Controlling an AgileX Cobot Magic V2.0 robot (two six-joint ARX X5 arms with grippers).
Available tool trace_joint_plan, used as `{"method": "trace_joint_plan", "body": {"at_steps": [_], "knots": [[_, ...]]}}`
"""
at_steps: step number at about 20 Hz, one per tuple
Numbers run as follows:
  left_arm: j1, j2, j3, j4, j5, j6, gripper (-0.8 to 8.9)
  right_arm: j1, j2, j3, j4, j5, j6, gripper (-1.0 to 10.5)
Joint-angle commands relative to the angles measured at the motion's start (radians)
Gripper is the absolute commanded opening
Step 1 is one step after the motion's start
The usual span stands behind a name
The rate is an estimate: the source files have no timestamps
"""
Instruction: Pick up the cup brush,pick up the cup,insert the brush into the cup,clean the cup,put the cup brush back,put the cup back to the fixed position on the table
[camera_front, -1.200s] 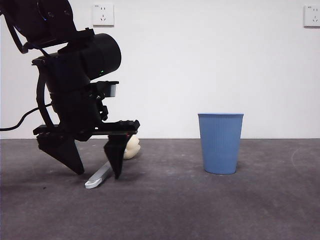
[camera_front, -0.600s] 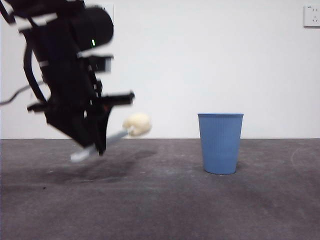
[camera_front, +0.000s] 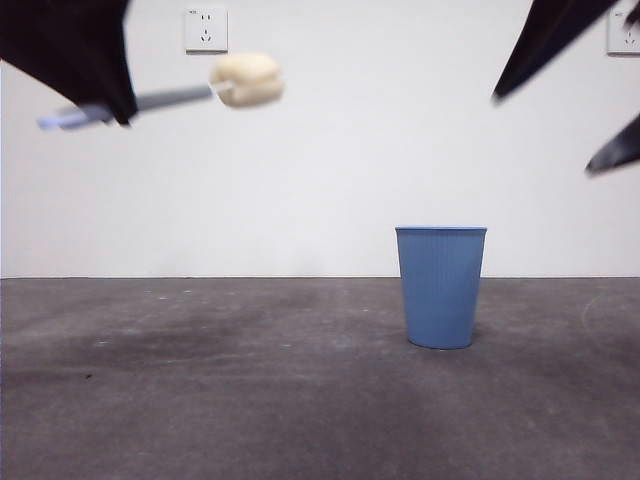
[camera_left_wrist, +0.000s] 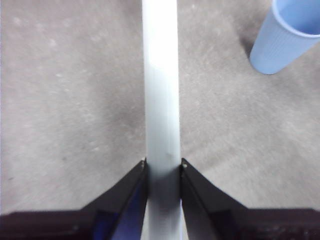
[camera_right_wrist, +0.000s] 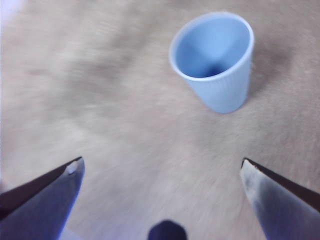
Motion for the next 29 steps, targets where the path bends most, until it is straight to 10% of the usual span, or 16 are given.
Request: {"method": "trace_joint_plan", "body": {"at_steps": [1, 7, 29], "knots": [[0.002, -0.053, -0.003, -0.031, 0.0, 0.022, -0.08, 0.085, 0.039, -0.079, 0.163, 0.142, 0.053, 5.7], [0.002, -0.119, -0.003, -0.137, -0.002, 0.042, -0.08, 0.164, 0.218, -0.215, 0.469, 0.314, 0.02, 5.7], [0.0, -0.119, -0.003, -0.181, 0.047, 0.029, -0.08, 0.061, 0.814, -0.203, 1.358, 0.278, -0.082, 5.6]]}}
